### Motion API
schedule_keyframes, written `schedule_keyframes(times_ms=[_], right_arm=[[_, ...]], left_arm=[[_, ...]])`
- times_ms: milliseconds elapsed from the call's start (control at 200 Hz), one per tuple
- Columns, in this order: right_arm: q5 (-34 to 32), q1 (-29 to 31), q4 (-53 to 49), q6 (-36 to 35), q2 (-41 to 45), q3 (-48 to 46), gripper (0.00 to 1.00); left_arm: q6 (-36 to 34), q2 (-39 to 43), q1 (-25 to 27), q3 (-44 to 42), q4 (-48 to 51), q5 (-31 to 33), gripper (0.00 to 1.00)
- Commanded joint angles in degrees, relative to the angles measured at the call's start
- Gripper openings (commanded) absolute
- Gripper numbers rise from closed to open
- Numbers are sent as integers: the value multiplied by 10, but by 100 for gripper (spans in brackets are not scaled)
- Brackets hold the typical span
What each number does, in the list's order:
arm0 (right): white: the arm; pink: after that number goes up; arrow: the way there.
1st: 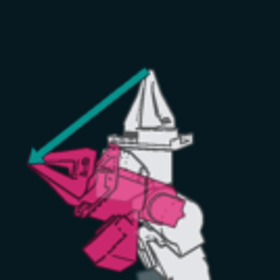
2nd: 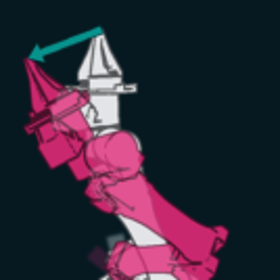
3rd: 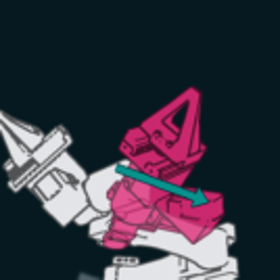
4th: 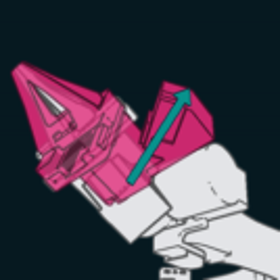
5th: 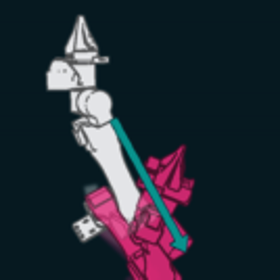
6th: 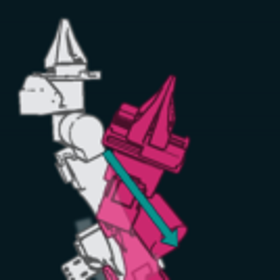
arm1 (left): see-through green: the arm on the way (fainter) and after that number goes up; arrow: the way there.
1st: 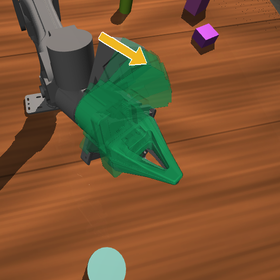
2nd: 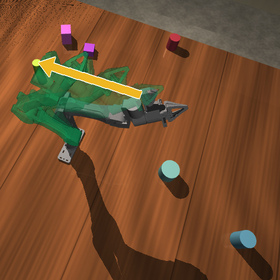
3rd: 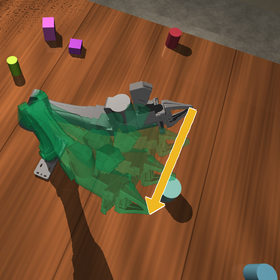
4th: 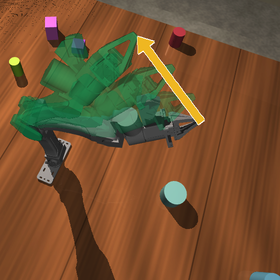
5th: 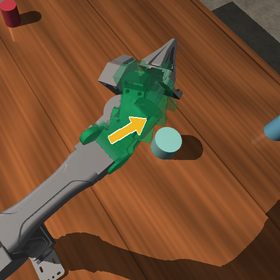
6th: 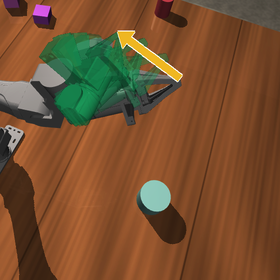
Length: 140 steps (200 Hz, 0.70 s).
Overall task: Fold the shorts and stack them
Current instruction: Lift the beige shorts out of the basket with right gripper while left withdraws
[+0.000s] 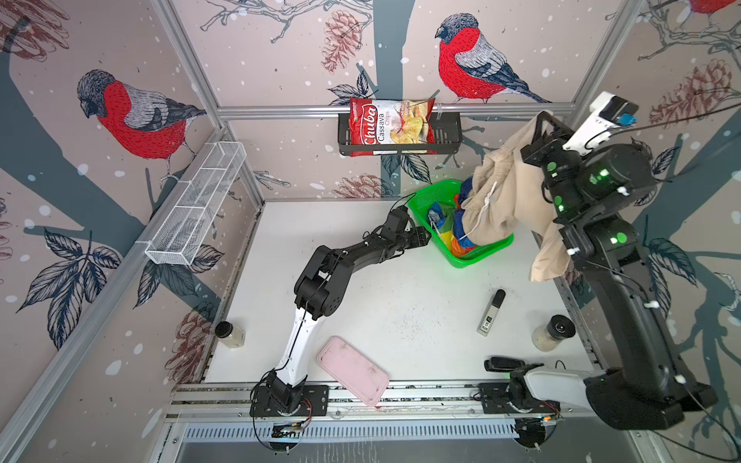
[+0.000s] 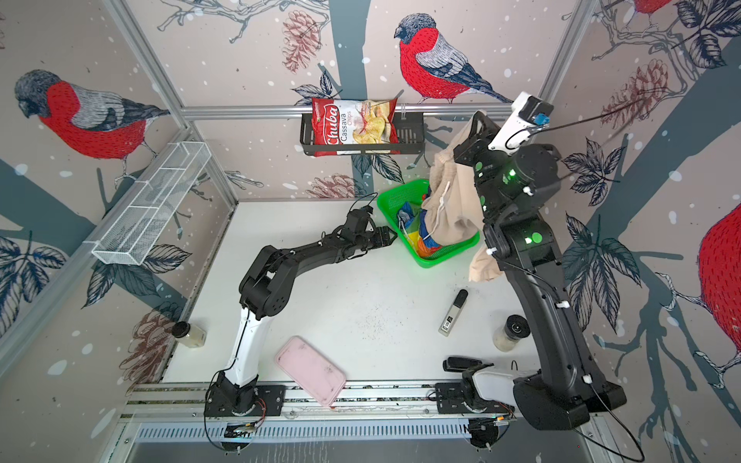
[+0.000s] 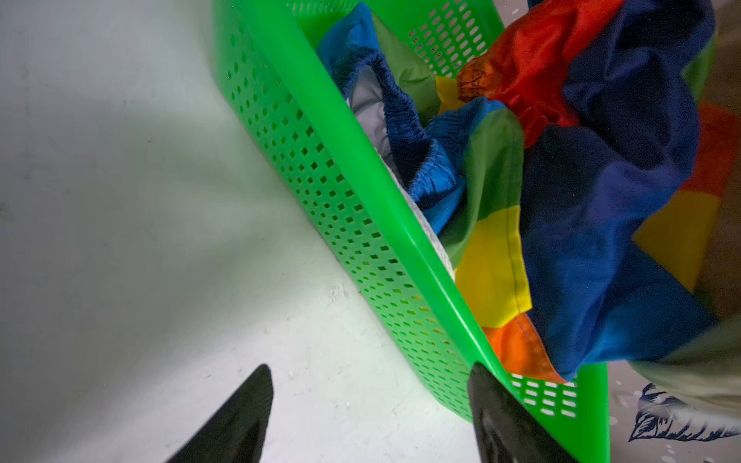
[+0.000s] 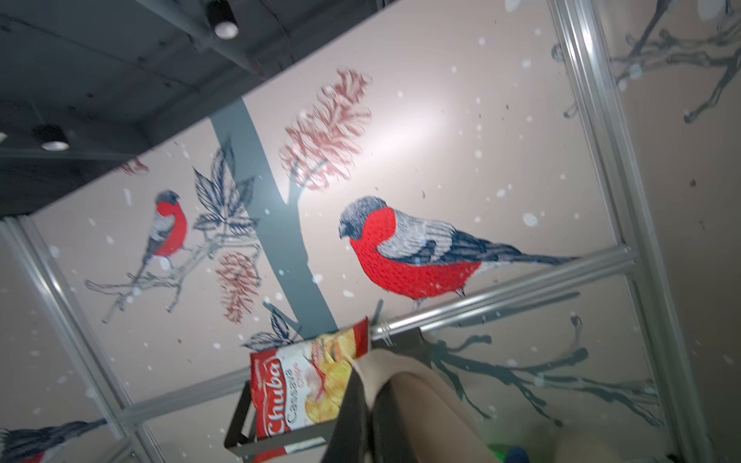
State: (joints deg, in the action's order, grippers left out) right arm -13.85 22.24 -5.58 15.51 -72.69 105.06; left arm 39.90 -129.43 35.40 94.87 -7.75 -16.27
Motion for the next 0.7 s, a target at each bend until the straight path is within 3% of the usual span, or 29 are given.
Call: schedule_keyframes(times_ms=[0,135,290,485,595,695], right_arm=[[12,7,61,-26,-2,32,0],[53,10,72,-19,-22,103,0],[136,11,82,43,-36,171,0],[194,14,93,97,-7,151,0],[198,15,104,105,22,110,0],[185,15,107,111,48,67,0]], left_arm=[[-19,8,-3,9,16,22,76],[-31,-5,-5,56,46,36,78],[-44,-49,-5,126,77,58,78],[-25,-148,3,258,109,44,75],[-14,-200,18,344,131,18,66],[-16,-213,33,365,119,9,62]])
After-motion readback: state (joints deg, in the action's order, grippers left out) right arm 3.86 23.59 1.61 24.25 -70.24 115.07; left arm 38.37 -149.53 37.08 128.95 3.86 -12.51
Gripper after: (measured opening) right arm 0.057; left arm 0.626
